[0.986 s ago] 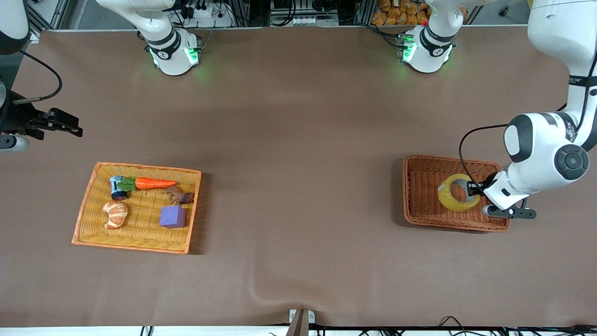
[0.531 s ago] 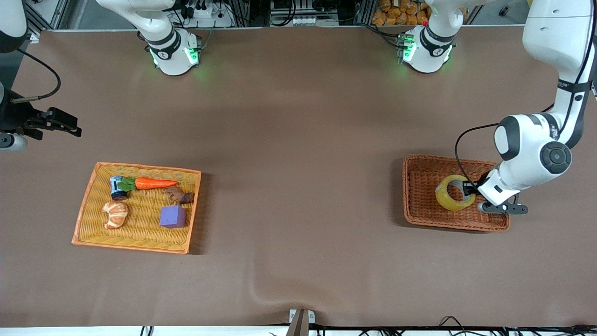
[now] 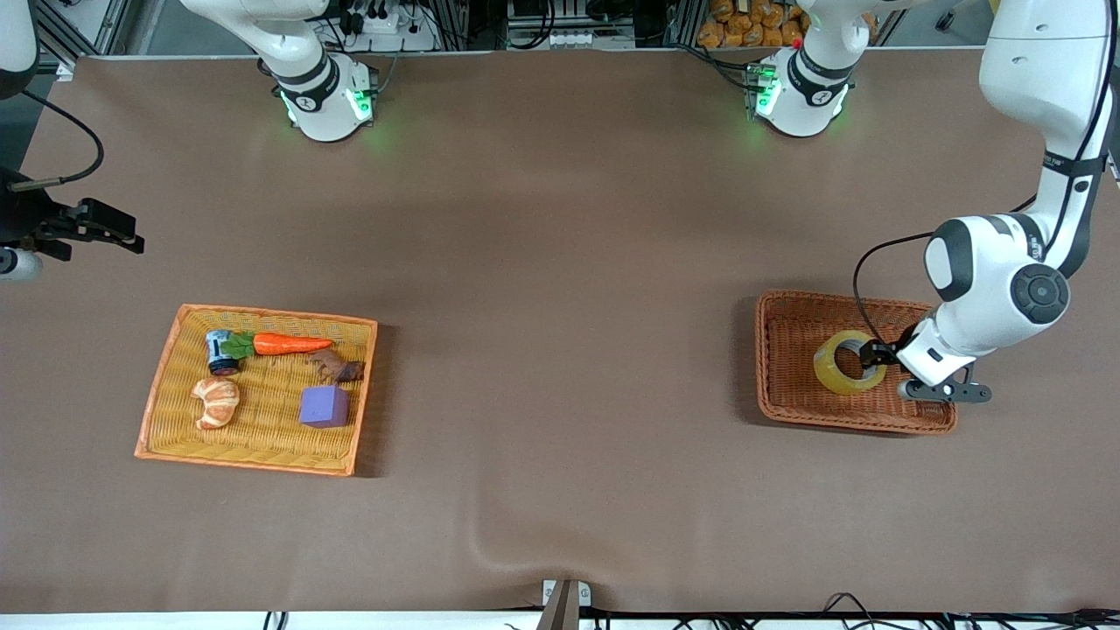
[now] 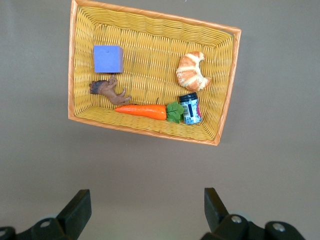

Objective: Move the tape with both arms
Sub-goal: 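Open the left gripper to release the tape in the basket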

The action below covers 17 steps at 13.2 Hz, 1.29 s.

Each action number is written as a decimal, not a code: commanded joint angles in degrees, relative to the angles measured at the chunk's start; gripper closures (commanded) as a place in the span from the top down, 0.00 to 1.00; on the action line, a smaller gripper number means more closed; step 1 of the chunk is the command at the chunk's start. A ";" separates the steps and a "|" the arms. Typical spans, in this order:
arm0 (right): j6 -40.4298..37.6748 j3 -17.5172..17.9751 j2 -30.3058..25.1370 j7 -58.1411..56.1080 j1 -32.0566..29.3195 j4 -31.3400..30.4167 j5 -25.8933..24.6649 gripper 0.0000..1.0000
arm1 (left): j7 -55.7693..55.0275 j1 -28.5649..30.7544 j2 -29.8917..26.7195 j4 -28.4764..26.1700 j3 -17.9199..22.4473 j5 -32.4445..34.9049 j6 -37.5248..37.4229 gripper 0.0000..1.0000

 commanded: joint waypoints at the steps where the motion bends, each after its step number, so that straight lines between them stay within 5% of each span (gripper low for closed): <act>1: -0.47 0.41 0.48 -0.85 -0.13 1.06 0.82 1.00 | -0.27 0.69 -6.49 1.32 -0.98 -0.39 -4.57 1.00; 14: -0.74 0.33 0.48 -0.59 0.58 1.85 0.91 1.00 | -10.38 0.16 -20.57 26.44 -5.99 0.22 -46.12 1.00; 17: -0.30 0.50 0.57 -0.32 1.19 1.86 1.00 1.00 | -9.85 0.60 -20.75 27.87 -5.81 -0.13 -47.83 1.00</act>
